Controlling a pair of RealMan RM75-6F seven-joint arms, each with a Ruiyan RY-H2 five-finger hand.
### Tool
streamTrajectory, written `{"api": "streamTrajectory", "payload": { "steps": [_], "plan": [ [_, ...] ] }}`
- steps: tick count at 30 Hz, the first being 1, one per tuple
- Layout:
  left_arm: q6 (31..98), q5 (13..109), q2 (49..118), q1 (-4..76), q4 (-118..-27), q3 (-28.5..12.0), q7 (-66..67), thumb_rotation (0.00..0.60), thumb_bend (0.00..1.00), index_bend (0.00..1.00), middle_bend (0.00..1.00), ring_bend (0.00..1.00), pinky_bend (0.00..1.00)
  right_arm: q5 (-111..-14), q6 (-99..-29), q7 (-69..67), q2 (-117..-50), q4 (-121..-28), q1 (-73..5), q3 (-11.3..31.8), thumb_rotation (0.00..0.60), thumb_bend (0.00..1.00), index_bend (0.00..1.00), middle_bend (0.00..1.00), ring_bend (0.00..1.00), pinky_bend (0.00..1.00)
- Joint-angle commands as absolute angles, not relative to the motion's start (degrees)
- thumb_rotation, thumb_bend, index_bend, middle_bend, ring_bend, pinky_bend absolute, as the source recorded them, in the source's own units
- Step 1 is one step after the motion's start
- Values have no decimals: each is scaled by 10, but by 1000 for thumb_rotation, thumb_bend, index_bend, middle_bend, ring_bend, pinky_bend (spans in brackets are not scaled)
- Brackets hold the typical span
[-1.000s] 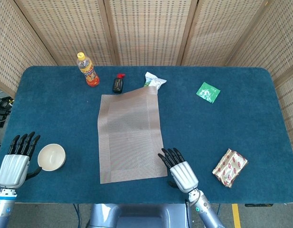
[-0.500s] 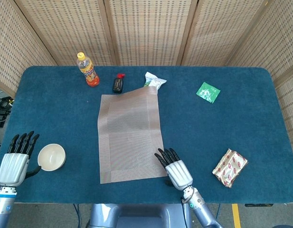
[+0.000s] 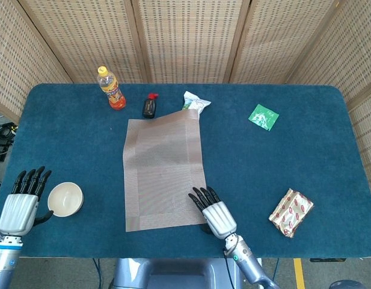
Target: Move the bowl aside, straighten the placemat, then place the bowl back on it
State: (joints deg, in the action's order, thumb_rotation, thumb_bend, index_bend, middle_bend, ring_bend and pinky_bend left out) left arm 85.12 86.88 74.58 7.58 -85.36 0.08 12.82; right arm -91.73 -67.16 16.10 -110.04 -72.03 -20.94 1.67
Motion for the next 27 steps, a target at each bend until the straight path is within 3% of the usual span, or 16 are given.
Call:
{"api": "streamTrajectory", "payload": {
  "steps": [1, 10, 27],
  "plan": [
    [848, 868, 747, 76, -853, 0, 128, 600, 102, 0, 0, 0, 0, -916, -671, 154, -1107, -712, -215, 18, 600, 181, 38, 0, 0, 0],
    [842, 865, 749, 77, -849, -2, 127, 600, 103, 0, 0, 0, 0, -936, -697, 117, -1118, -684, -224, 13, 600, 463, 57, 0, 0, 0],
    [839, 867, 748, 76, -849, -4, 122, 600, 102, 0, 0, 0, 0, -926, -694, 134, -1116, -677, -235, 15, 600, 407, 63, 0, 0, 0]
  ]
}}
